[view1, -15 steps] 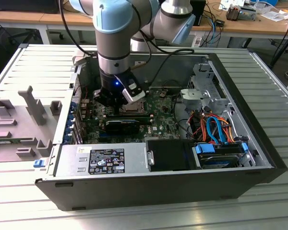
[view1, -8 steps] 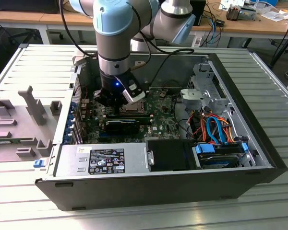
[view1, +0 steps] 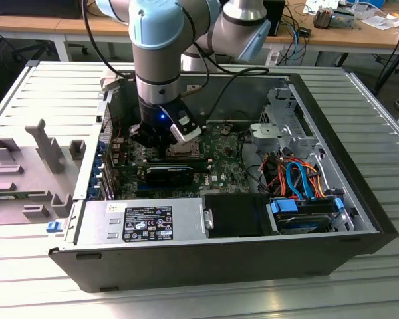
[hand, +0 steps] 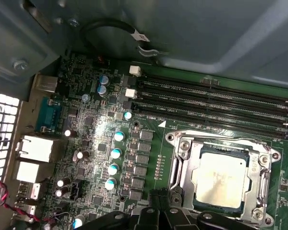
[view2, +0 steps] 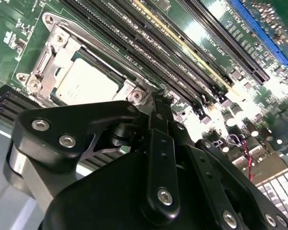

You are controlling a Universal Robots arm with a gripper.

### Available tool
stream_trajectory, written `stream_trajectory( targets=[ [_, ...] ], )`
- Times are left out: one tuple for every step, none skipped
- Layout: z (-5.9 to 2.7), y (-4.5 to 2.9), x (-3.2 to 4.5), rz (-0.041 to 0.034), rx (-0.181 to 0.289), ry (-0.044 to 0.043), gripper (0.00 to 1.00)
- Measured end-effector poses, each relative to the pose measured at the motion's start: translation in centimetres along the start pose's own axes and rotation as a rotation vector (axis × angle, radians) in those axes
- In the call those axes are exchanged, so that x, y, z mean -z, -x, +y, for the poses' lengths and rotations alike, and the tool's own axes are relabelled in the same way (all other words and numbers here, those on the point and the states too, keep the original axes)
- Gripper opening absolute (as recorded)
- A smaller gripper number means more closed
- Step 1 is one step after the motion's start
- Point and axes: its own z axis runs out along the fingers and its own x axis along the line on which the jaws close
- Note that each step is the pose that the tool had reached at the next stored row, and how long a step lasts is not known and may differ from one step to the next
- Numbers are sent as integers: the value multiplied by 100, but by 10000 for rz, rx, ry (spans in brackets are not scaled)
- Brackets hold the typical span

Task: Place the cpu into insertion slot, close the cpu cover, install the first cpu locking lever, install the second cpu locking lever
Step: 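Install the second cpu locking lever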

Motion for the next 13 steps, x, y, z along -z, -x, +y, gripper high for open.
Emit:
stream_trajectory(
  targets=[
    [-10, 60, 1, 60, -8, 12, 11],
    [-26, 148, 3, 200, -18, 36, 11],
    [-35, 199, 3, 276, -20, 52, 11],
    [-44, 250, 4, 345, -27, 63, 11],
    [-58, 324, 5, 421, -29, 77, 11],
    [-66, 371, 5, 467, -35, 85, 11],
    [-73, 412, 6, 503, -37, 91, 11],
    [-78, 444, 6, 530, -36, 96, 11],
    [-81, 474, 7, 552, -39, 99, 11],
    [-82, 504, 7, 573, -42, 104, 11],
    [-83, 535, 7, 589, -43, 107, 11],
    [-84, 557, 8, 600, -44, 108, 11],
    [-85, 576, 11, 611, -45, 109, 11]
  ],
)
